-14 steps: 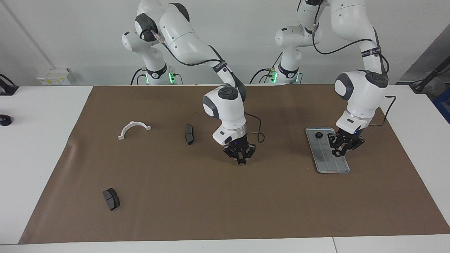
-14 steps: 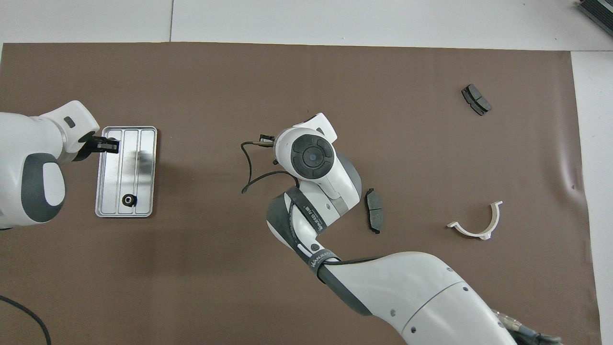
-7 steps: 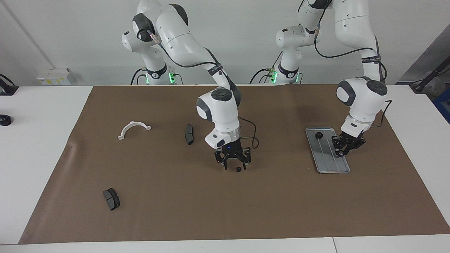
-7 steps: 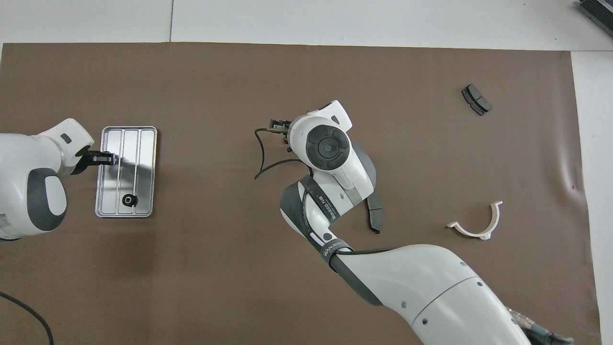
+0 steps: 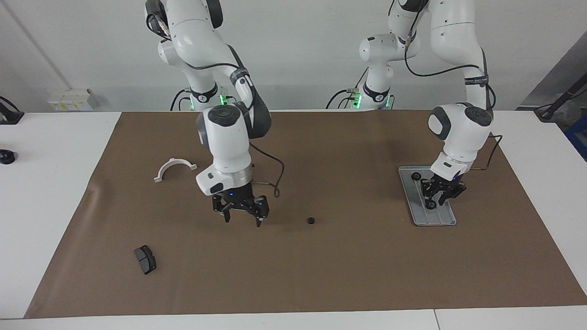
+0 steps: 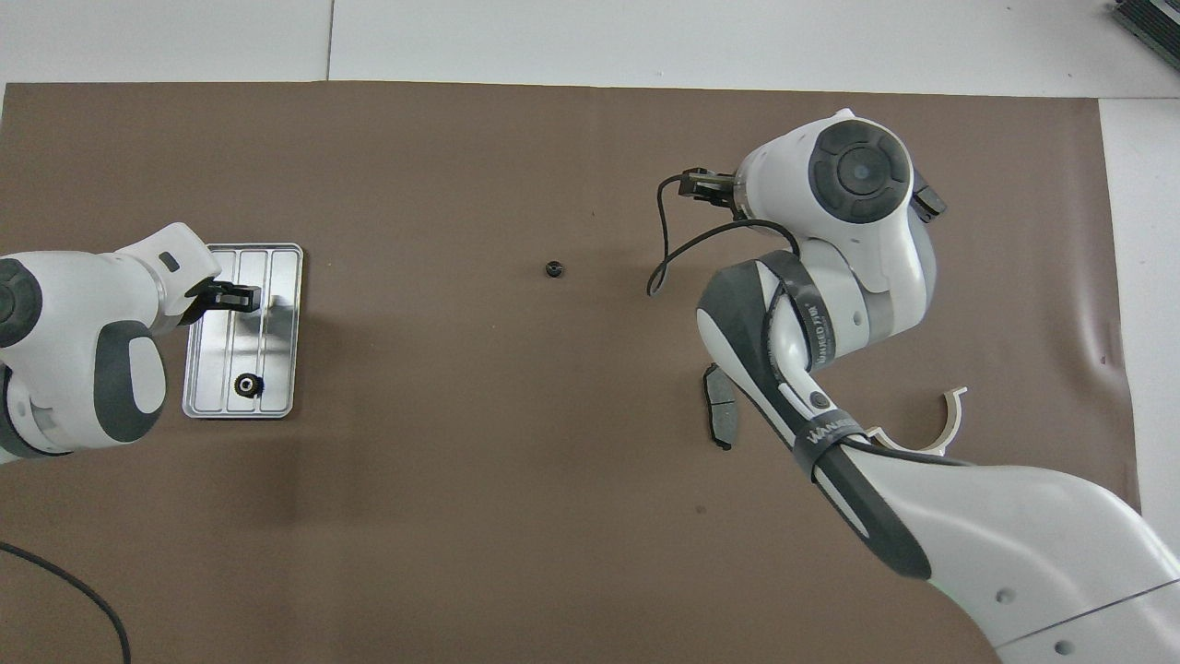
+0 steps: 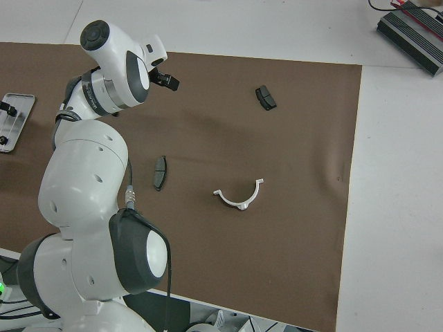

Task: Pick bearing gear from pile to tray
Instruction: 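Reach the left gripper toward the bearing while the right gripper returns to rest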

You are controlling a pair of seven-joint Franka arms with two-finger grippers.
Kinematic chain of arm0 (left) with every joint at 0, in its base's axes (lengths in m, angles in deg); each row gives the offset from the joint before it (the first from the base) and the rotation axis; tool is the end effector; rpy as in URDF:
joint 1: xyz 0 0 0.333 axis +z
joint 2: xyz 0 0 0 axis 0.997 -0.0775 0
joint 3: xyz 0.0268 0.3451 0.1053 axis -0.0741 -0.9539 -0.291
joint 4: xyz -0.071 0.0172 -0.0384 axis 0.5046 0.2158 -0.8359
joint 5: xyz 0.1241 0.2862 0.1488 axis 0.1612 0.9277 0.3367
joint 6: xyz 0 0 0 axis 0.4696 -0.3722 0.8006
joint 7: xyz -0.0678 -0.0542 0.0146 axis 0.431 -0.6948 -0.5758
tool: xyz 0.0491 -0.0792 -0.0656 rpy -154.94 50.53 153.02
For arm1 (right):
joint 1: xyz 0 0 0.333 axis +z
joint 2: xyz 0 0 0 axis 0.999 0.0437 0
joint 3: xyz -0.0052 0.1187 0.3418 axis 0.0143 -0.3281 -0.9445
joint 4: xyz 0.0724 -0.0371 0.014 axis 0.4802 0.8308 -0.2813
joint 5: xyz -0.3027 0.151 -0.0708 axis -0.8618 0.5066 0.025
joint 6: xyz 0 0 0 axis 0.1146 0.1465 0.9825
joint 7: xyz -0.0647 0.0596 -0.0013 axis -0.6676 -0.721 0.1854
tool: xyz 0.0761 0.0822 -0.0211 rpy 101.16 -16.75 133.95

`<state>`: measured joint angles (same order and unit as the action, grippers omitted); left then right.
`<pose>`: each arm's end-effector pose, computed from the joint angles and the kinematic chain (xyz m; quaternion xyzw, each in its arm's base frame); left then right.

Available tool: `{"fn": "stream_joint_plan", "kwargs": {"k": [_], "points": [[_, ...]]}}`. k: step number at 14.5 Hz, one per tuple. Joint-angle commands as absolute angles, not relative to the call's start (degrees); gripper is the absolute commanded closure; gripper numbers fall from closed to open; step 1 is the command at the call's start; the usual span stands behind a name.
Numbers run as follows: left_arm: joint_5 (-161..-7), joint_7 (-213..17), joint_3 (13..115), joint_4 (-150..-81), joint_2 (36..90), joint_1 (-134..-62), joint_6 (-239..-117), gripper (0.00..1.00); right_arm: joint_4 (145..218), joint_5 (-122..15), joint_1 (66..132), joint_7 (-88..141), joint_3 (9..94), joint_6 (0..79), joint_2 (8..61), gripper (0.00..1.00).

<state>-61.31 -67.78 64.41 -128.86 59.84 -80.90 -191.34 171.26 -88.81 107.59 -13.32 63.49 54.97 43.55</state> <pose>0.5697 0.0141 0.3943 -0.9858 0.1001 -0.1347 0.0006 0.6488 0.1877 0.4620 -0.9841 0.1073 -0.1413 0.0086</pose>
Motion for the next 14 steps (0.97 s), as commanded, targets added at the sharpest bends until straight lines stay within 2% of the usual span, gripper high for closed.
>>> {"fn": "stream_joint_plan", "kwargs": {"k": [1, 4, 9, 14], "points": [[-61.5, -67.4, 63.8, -127.0, 59.5, -81.6, -192.2, 0.0, 182.8, -89.2, 102.5, -7.5, 62.4, 56.2, 37.6, 0.0], [-61.5, -67.7, 63.8, -122.1, 58.4, -84.8, -189.7, 0.0, 187.7, -89.1, 97.5, -0.9, 62.4, 54.3, 33.2, 0.0], [-61.3, -68.7, 63.6, -108.3, 55.4, -94.7, -177.1, 0.0, 187.8, -83.6, 91.3, 10.5, 62.4, 45.3, 28.4, 0.0], [-61.1, -78.9, 63.6, -105.8, 52.3, -103.8, -178.0, 0.0, 184.6, -83.1, 88.3, 14.9, 62.5, 35.4, 21.6, 0.0]]}}
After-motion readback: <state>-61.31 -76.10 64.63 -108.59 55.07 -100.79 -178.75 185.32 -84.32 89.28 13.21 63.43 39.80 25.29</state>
